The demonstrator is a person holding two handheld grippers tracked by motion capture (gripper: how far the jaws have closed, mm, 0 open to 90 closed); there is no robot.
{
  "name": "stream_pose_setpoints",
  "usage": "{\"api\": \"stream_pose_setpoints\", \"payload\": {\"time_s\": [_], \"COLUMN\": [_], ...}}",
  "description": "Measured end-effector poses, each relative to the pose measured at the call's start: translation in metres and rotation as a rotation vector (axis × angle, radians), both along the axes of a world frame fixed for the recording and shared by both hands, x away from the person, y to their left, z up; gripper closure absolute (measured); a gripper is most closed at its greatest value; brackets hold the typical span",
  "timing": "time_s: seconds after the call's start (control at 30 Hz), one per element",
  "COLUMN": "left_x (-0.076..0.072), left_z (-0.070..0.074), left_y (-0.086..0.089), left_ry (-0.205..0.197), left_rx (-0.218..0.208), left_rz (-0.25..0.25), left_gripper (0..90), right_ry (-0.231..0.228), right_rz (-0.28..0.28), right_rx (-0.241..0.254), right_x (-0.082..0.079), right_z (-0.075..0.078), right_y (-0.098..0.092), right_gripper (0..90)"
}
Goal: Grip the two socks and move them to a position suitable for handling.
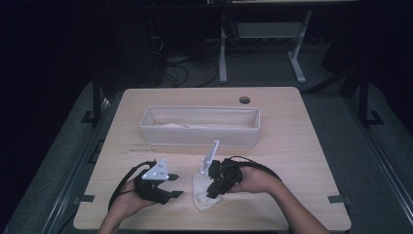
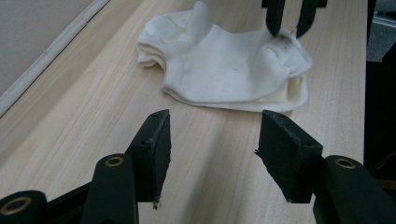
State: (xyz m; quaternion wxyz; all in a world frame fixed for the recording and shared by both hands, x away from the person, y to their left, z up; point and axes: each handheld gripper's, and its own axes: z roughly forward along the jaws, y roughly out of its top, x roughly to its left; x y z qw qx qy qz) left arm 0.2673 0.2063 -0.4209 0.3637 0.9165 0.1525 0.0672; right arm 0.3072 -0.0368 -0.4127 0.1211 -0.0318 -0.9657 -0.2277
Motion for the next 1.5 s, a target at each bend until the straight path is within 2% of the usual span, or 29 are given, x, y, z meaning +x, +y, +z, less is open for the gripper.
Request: {"api": "stream_pose_setpoints", "payload": {"time_s": [0.07,0.17,0.3,0.43,0.5,0.57,0.7,0.8,1.0,1.07,1.1,1.17,1.3,1.37,1.43,1.5], "left_x": [0.000,0.000,0.000,0.000,0.000,0.000,0.000,-0.001,-0.001,-0.001,-0.001,-0.001,-0.001,-0.001,-0.001,-0.002], "left_z": [0.000,0.000,0.000,0.000,0.001,0.001,0.002,0.002,0.001,0.002,0.002,0.002,0.002,0.002,0.002,0.002], "left_y": [0.000,0.001,0.002,0.002,0.002,0.002,0.002,0.001,0.001,0.002,0.003,0.003,0.002,0.001,0.001,0.001], "left_ry": [-0.001,0.000,0.001,-0.001,-0.001,-0.003,-0.005,-0.006,-0.004,-0.007,-0.007,-0.005,-0.006,-0.007,-0.007,-0.006], "left_rx": [-0.001,-0.006,-0.008,-0.008,-0.009,-0.009,-0.008,-0.010,-0.006,-0.002,-0.003,-0.009,-0.006,-0.009,-0.008,-0.011], "left_rz": [0.000,0.003,0.007,0.007,0.007,0.008,0.009,0.008,0.005,0.004,0.006,0.008,0.006,0.004,0.004,0.005], "left_gripper": [44.0,44.0,44.0,44.0,44.1,44.0,44.0,44.0,44.0,44.0,44.0,44.0,44.0,44.0,44.0,44.0], "right_ry": [-0.031,-0.038,-0.031,-0.011,-0.010,0.000,-0.009,-0.003,0.042,0.057,0.060,0.051,0.035,0.025,0.014,0.029], "right_rz": [0.006,0.015,0.018,0.021,0.015,-0.002,-0.019,-0.022,-0.017,-0.004,-0.010,-0.021,-0.031,-0.020,-0.014,-0.009], "right_rx": [-0.021,-0.037,-0.059,-0.059,-0.065,-0.052,-0.035,-0.028,-0.058,-0.078,-0.081,-0.063,-0.009,-0.010,-0.032,-0.028], "right_x": [-0.001,-0.001,-0.001,0.002,0.003,0.004,0.006,0.005,0.004,0.003,0.004,0.004,0.004,0.003,0.001,0.000], "right_z": [-0.003,-0.007,-0.014,-0.018,-0.016,-0.010,0.002,0.004,-0.011,-0.016,-0.017,-0.013,-0.002,-0.003,-0.006,-0.011], "right_y": [0.004,0.008,0.012,0.014,0.014,0.012,0.009,0.012,0.021,0.023,0.023,0.021,0.013,0.012,0.014,0.016], "right_gripper": [73.1,74.4,79.1,83.2,83.3,83.2,83.1,82.8,80.6,74.8,71.3,70.7,78.0,83.1,84.0,84.6]}}
